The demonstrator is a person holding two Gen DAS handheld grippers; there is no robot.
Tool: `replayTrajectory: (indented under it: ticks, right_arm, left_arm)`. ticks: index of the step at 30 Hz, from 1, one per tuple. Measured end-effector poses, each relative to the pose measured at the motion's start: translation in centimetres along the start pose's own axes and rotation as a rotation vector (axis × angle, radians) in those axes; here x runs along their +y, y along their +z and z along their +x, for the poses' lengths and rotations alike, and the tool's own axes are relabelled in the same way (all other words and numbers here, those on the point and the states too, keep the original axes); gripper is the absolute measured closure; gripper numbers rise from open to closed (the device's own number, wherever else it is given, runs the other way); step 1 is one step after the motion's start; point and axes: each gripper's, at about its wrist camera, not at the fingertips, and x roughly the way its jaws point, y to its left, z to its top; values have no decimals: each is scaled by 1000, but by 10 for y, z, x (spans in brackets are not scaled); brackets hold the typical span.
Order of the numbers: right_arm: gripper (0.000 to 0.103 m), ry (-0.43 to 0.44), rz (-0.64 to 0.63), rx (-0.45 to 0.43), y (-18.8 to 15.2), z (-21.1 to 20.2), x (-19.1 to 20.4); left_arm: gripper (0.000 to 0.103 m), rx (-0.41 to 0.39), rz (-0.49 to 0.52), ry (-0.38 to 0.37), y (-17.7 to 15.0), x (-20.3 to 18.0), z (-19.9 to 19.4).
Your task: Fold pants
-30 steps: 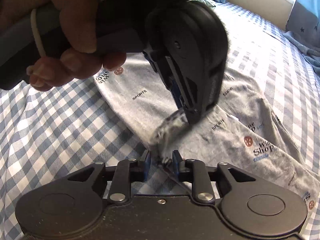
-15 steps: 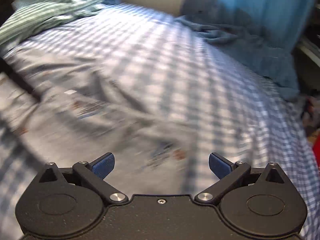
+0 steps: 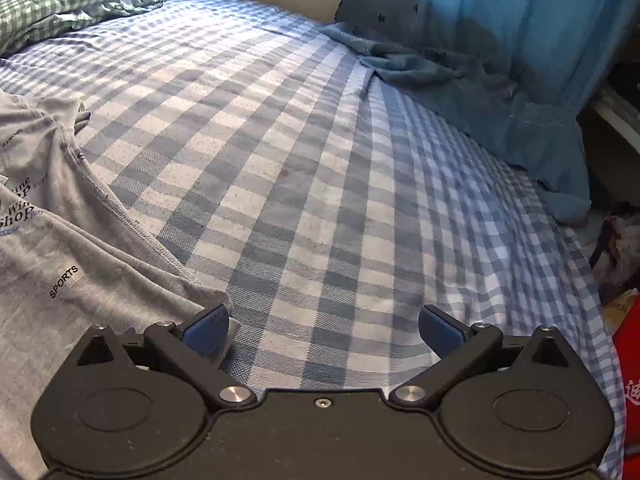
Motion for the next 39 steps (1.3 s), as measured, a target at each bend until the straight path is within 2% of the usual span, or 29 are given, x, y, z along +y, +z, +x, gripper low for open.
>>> replayTrajectory:
  ticks: [5, 7, 10, 12, 14, 18, 23, 25, 30, 35, 39]
  right_arm:
    - [1, 127, 2, -47, -25, -53, 19]
    - [1, 151, -33, -17, -42, -60, 35]
    - [1, 141, -73, 84, -66, -55, 54]
    - [1, 144, -25, 87, -73, -55, 52]
    - [1, 160, -6, 109, -67, -56, 47]
    - [1, 181, -40, 17, -51, -67, 42]
    - [1, 196, -110, 3, -40, -54, 60]
    - [1, 193, -169, 33, -42, -38, 71]
    - [1, 208, -221, -10, -28, -39, 65]
    - [1, 186, -210, -41, 11, -39, 63]
    - [1, 185, -146, -55, 61, -28, 86]
  left_arm:
    - [11, -56, -42, 4, -28, -8, -22]
    - [11, -37, -30, 26, -40, -13, -20]
    - [10, 17, -3, 85, -55, -19, -7]
    - [9, 0, -26, 84, -60, -15, -8]
    - [9, 17, -50, 75, -57, -12, -14]
    - [9, -18, -57, 85, -58, -5, -33]
    - [5, -10, -74, 69, -66, 10, -42]
    - [5, 6, -70, 89, -71, 20, -39]
    - [5, -30, -95, 106, -81, 62, -46]
    - [5, -63, -154, 91, -81, 115, -44]
    - [5, -75, -156, 82, -71, 151, -33]
